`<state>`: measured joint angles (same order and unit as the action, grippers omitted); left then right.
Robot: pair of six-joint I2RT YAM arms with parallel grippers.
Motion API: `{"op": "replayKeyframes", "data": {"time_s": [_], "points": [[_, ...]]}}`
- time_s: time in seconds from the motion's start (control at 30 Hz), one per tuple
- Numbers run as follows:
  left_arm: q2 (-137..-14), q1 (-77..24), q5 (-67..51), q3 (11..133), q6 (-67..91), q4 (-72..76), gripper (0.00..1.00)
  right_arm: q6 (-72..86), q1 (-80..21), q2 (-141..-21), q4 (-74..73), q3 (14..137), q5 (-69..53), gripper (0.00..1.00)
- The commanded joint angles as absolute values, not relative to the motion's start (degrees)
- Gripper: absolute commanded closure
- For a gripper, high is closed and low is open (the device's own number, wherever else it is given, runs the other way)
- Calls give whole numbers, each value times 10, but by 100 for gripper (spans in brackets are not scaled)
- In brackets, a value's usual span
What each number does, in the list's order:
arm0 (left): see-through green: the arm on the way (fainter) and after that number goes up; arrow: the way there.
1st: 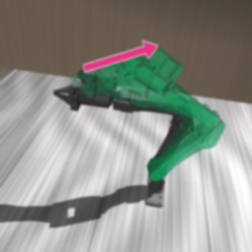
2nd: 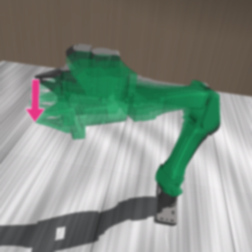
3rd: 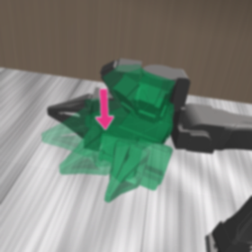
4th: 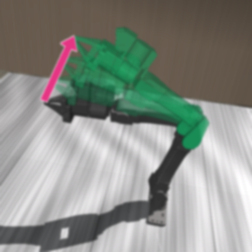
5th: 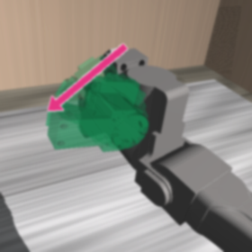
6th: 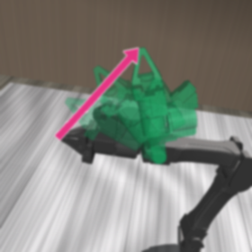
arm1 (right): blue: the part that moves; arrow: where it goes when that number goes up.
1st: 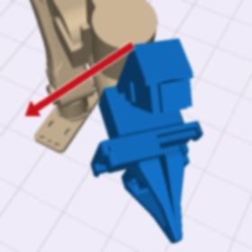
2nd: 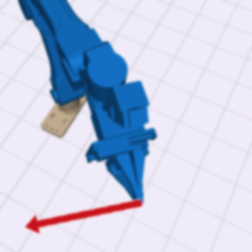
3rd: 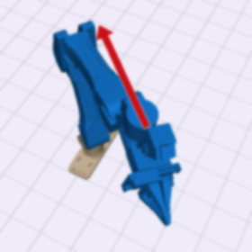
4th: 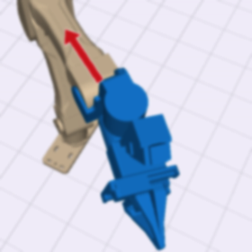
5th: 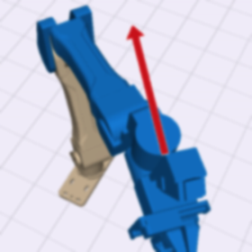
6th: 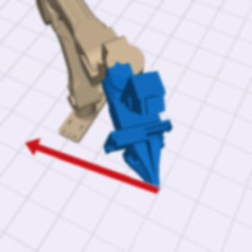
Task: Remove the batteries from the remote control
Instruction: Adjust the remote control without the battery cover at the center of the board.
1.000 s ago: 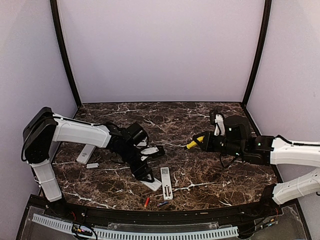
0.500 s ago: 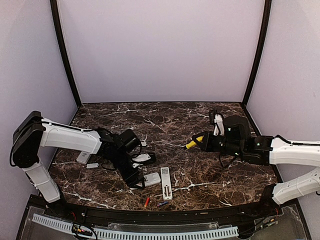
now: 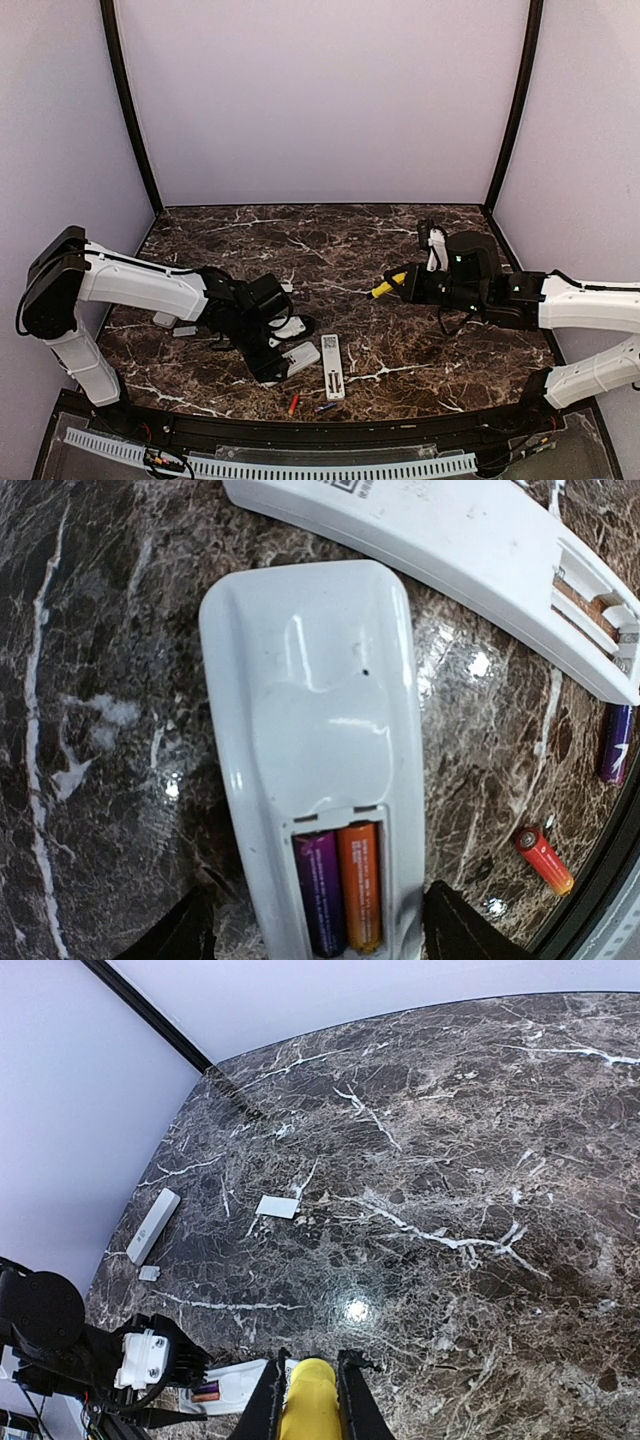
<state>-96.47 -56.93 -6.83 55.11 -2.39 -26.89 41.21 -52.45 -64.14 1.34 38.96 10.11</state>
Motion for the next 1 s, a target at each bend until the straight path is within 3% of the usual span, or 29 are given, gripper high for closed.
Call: {"op": "replayKeyframes", "data": {"time_s": [0.0, 0.57, 0.97], "points": [[-950, -577, -36, 552, -17, -295, 31, 412, -527, -643, 36, 388, 102, 100], [-951, -580, -6, 566, 12, -287, 58, 381, -526, -661, 40, 420, 124, 100], [-1000, -519, -42, 627, -83, -236, 62, 320, -514, -706, 41, 504, 109, 100]]}}
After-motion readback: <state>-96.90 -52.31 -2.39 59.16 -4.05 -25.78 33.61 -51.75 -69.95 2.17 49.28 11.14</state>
